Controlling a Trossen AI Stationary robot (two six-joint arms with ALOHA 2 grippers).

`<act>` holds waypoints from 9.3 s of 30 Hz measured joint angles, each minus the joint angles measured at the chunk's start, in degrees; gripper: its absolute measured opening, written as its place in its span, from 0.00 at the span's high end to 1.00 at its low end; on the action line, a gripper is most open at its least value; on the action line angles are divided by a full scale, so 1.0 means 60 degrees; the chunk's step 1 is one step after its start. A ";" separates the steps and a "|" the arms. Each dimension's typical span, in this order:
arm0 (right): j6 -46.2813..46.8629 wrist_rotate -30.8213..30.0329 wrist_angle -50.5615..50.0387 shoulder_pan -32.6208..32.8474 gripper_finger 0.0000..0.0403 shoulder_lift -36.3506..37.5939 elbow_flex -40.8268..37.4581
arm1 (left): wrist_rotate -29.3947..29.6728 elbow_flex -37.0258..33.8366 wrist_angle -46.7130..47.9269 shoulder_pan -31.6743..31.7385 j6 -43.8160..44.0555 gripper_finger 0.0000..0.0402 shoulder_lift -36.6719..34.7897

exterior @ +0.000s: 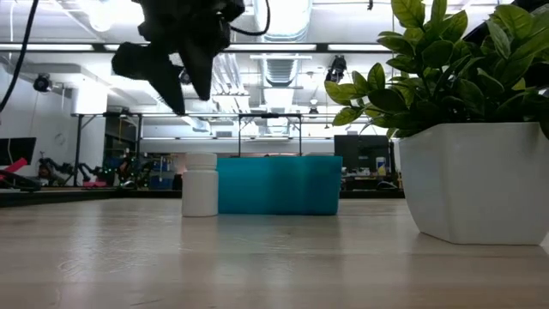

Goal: Pick and place pill bottles into a basket
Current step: Put the white pill bottle in the blue bin

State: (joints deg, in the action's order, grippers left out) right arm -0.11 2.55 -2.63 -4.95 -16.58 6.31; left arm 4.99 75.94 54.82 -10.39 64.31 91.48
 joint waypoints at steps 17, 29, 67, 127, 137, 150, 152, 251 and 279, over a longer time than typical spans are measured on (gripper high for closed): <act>0.0198 -0.0262 -0.0007 0.0004 0.98 -0.0008 0.0004 | -0.0284 0.0168 0.0109 0.0043 -0.0155 0.49 0.1293; 0.0196 -0.0276 -0.0020 0.0011 0.98 -0.0008 0.0004 | -0.0284 0.0340 -0.0121 0.0133 -0.1779 0.49 0.1140; 0.0348 -0.0270 -0.0025 0.0000 0.98 -0.0011 0.0004 | -0.0066 0.0267 -0.0130 0.0609 -0.1620 0.19 0.1142; 0.0432 -0.0267 -0.0099 0.0000 0.98 -0.0077 0.0004 | -0.0553 -0.0057 -0.0538 0.0674 -0.0947 0.19 0.2369; 0.0450 -0.0267 -0.0102 0.0000 0.98 -0.0075 0.0004 | -0.0585 -0.0025 -0.0549 0.0674 -0.1061 0.19 0.2291; 0.0450 -0.0263 -0.0102 0.0004 0.98 -0.0084 0.0004 | -0.0811 0.0150 -0.0538 0.0730 -0.1318 0.35 0.2287; 0.0450 -0.0263 -0.0104 0.0004 0.98 -0.0084 0.0004 | -0.0875 0.0119 -0.0536 0.0743 -0.1331 0.39 0.2287; 0.0961 -0.0205 -0.0302 0.0000 0.98 -0.0210 -0.0018 | -0.0598 0.5127 0.4402 0.2145 -1.2643 0.65 0.3810; 0.0923 -0.0201 -0.0313 0.0011 0.98 -0.0338 -0.0018 | -0.0924 0.4780 0.3880 0.2233 -1.2926 0.65 0.4258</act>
State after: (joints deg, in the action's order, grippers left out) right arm 5.43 1.34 -4.51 -4.89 -18.61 6.20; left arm -0.55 104.62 78.10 3.01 -13.25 117.03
